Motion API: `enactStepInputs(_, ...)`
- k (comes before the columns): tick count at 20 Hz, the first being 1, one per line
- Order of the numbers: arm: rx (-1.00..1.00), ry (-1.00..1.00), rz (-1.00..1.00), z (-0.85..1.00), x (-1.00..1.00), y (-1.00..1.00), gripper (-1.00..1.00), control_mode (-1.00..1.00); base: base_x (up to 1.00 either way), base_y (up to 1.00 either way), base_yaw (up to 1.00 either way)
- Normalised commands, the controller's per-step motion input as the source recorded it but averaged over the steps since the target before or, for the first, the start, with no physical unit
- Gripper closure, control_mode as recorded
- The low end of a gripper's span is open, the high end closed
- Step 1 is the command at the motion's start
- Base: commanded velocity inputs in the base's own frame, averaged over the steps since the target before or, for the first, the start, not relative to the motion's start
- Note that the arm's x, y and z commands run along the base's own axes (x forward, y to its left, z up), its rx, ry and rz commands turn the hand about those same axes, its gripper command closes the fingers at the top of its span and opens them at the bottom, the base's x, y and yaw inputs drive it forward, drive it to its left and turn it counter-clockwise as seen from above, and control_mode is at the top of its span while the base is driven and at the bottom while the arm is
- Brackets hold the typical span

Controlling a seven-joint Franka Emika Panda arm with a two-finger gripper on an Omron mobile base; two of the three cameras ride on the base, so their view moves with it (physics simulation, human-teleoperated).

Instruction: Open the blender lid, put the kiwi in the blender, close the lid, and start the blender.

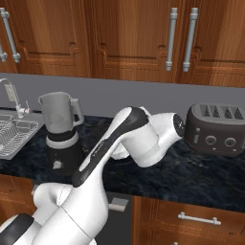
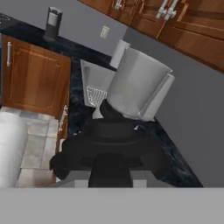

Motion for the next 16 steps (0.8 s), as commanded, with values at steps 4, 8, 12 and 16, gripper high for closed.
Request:
enactStepInputs(4, 0.32, -0.16, 0.06, 0.52, -0.04, 0.32, 1.00, -1.00, 0.00, 0.00, 0.00)
enactStepInputs(8, 0.33, -0.10, 0.03, 0.56, 0.00, 0.31, 1.00, -1.00, 0.00, 0.00, 0.00)
enactStepInputs(12, 0.30, -0.02, 0.02, 0.54, 0.00, 0.37, 1.00, -1.00, 0.00, 0.00, 0.00)
enactStepInputs(16, 0.28, 0.00, 0.01, 0.23, 0.01, 0.42, 1.00, -1.00, 0.00, 0.00, 0.00)
